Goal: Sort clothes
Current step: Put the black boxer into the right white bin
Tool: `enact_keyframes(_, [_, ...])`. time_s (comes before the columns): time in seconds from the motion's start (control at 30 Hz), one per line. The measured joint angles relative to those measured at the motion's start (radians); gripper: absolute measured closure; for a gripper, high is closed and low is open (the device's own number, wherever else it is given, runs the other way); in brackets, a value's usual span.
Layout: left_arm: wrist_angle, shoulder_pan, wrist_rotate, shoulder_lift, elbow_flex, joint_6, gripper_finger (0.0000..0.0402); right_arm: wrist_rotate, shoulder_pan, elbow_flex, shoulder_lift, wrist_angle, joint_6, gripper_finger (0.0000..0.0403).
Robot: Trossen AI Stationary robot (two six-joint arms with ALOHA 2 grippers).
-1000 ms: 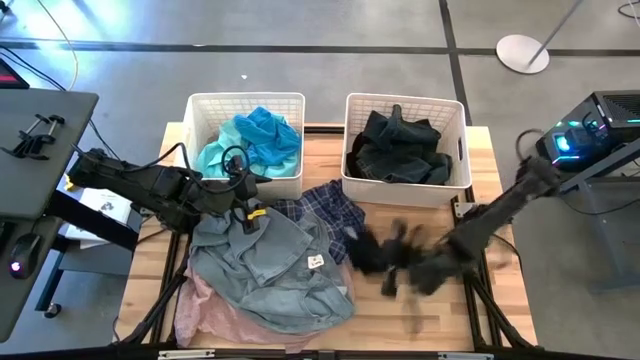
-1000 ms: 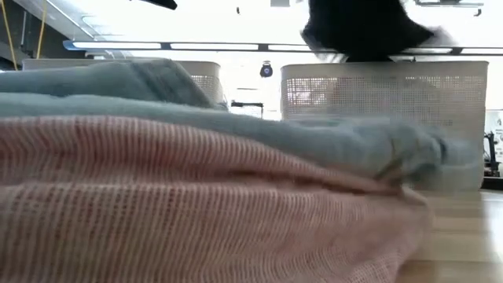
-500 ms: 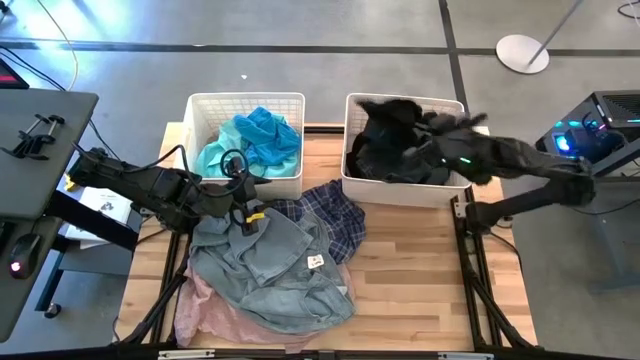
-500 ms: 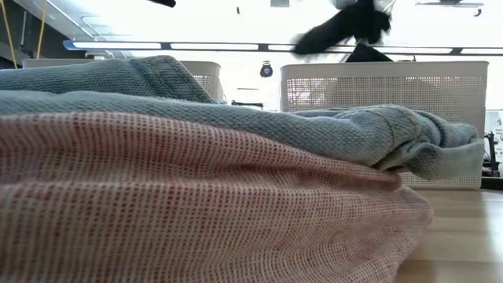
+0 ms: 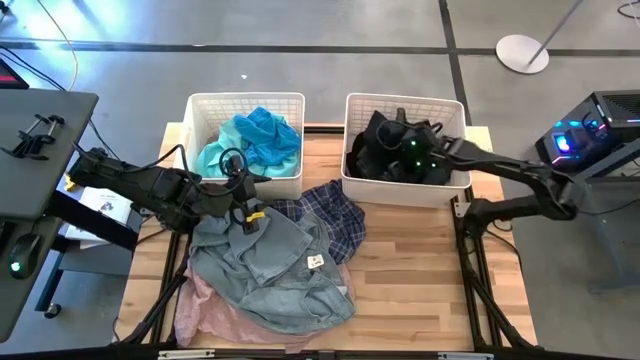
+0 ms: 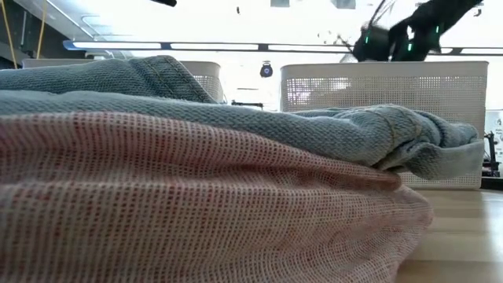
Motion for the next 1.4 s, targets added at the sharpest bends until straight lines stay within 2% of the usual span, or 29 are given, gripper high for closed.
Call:
enact_keyframes(0.07, [0.000,0.000,0.000,0.000,0.000,0.000,0.0154,-0.052,-0.041,-0.053,0.045,0.077,-0.021,0.0399])
enact_keyframes(0.17, [0.001,0.000,0.000,0.000,0.000,0.000,0.0154,-0.066,-0.066,-0.081,0.092,0.130,-0.010,0.0386])
enact_keyframes(0.37, [0.024,0.000,0.000,0.000,0.000,0.000,0.0154,-0.190,-0.088,-0.063,0.083,0.095,0.012,0.0306])
enact_keyframes(0.53, [0.022,-0.002,0.008,0.000,0.001,-0.001,0.0154,-0.211,-0.082,0.075,0.032,-0.067,0.013,0.0239])
enact_keyframes(0.7, [0.024,-0.013,0.010,0.009,0.001,-0.031,0.0154,-0.149,-0.073,0.291,-0.012,-0.207,0.050,0.0220])
enact_keyframes(0.83, [0.033,-0.021,0.003,0.037,0.001,-0.025,0.0154,-0.032,-0.006,0.407,-0.044,-0.314,0.071,0.0219])
enact_keyframes(0.93, [0.040,-0.021,-0.006,0.070,0.001,-0.019,0.0154,0.083,0.084,0.426,-0.079,-0.331,0.058,0.0218])
enact_keyframes(1.03, [0.049,-0.021,-0.058,0.112,0.001,-0.041,0.0154,0.194,0.196,0.425,-0.123,-0.321,0.056,0.0218])
enact_keyframes(1.27, [0.048,-0.036,-0.107,0.184,0.000,-0.063,0.0154,0.560,0.557,0.425,-0.171,-0.302,0.121,0.0221])
enact_keyframes(1.4, [0.046,-0.054,-0.168,0.196,0.000,-0.070,0.0154,0.746,0.796,0.365,-0.137,-0.092,0.064,0.0221])
